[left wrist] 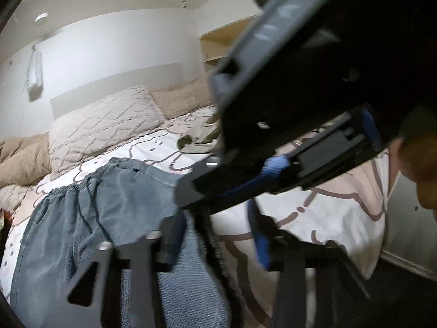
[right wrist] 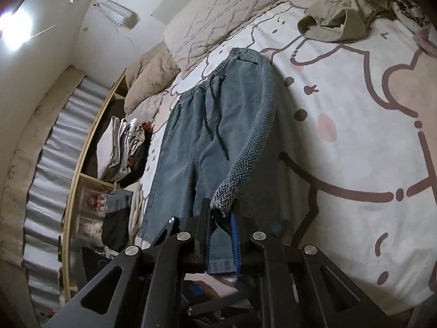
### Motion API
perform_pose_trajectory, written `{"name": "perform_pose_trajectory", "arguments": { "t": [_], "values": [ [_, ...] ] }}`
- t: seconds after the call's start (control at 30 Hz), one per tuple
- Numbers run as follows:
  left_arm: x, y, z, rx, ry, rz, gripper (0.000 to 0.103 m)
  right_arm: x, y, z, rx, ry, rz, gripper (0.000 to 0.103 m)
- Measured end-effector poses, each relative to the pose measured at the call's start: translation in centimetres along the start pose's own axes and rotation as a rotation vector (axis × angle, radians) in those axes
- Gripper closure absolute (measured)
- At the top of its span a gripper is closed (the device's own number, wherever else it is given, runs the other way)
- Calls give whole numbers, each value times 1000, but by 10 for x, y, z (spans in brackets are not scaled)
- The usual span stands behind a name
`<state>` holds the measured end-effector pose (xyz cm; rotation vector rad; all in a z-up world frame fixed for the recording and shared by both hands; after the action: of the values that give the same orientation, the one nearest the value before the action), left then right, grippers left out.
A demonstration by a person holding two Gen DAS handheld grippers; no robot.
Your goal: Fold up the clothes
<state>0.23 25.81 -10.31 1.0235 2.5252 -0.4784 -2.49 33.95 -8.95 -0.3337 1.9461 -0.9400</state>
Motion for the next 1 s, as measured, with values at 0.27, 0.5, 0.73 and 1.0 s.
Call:
{"name": "perform_pose_trajectory", "arguments": {
  "t": [0.27, 0.5, 0.73, 1.0],
  "values": [
    [4, -44, 6, -185, -48, 33, 96, -16, -19, -2, -118, 83, 22, 88],
    [-24, -82, 10, -344, -35, 54, 96, -12, -9, -86, -120, 232, 64, 12],
    [-24, -102, 26, -473, -44, 125, 96, 100, 23, -227, -30, 97, 247, 34],
    [-22, -102, 30, -491, -59, 219, 96, 221, 30, -280, -121, -62, 385, 46]
  ]
}}
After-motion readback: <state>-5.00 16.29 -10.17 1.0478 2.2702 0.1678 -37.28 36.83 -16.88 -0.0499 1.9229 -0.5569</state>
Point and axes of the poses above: each gripper's, at about its wrist camera, not at the fingertips, and x roughly the way its jaws point, y to its right, z to its underside, the point moved 2 cm from there along x, roughly the way its jaws point, and after that the axes turned 5 degrees about x, right-handed, at the moved point
